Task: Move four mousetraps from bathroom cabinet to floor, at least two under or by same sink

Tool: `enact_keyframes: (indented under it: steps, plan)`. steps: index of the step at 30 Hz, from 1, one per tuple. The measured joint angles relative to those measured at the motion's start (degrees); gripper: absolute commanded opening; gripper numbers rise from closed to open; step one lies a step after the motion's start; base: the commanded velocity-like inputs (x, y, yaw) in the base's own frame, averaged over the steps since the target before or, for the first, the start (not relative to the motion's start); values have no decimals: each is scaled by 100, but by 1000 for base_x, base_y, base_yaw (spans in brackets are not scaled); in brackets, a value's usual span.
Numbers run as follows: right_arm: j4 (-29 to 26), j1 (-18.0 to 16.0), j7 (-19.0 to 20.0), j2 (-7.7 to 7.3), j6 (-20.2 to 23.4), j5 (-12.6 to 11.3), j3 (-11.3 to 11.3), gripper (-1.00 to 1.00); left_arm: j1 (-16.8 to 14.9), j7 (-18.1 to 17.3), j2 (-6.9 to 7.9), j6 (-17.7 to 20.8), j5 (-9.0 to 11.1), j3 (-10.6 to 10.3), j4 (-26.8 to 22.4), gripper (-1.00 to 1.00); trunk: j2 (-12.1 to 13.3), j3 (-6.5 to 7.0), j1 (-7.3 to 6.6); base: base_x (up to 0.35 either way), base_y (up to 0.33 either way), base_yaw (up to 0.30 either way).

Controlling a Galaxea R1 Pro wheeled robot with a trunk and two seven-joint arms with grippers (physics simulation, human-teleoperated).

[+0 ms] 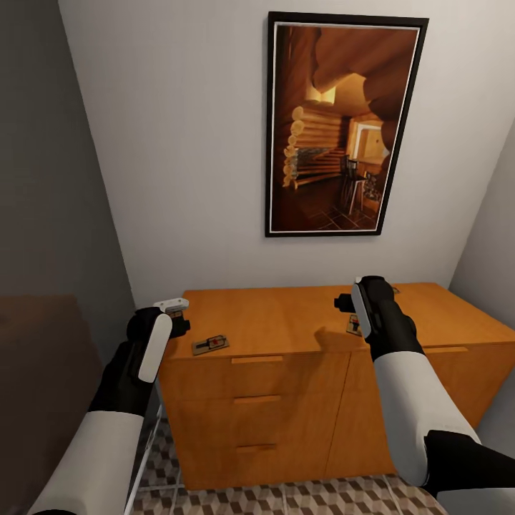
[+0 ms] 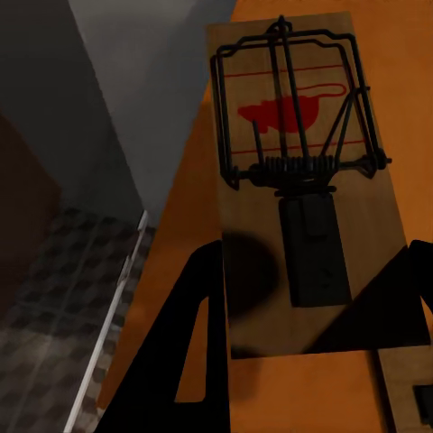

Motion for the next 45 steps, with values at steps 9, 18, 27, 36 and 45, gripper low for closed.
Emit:
enact_keyframes:
  steps: [9,18,27,36,45]
  plan:
    - [399,0,2,-34,1,-24,-68,100,0,-1,0,-5,0,0,2,-100,0,0,0,0,0,0]
    - [569,0,3,-44,1,-24,-149,100,0,2,0,-6,-1,0,2,-100,0,0,0,0,0,0]
    - [576,0,3,-74,1,-24,-169,100,0,3,0,-6,6,0,2,-100,0,0,0,0,0,0]
    - [573,0,3,-79,1,-24,-187,100,0,2,0,-5,4,-1,2,-100,0,0,-1,29,0,0]
    - [593,0,3,-82,1,-25,-196,100,0,3,0,-12,-9,0,2,-100,0,0,0,71,0,0]
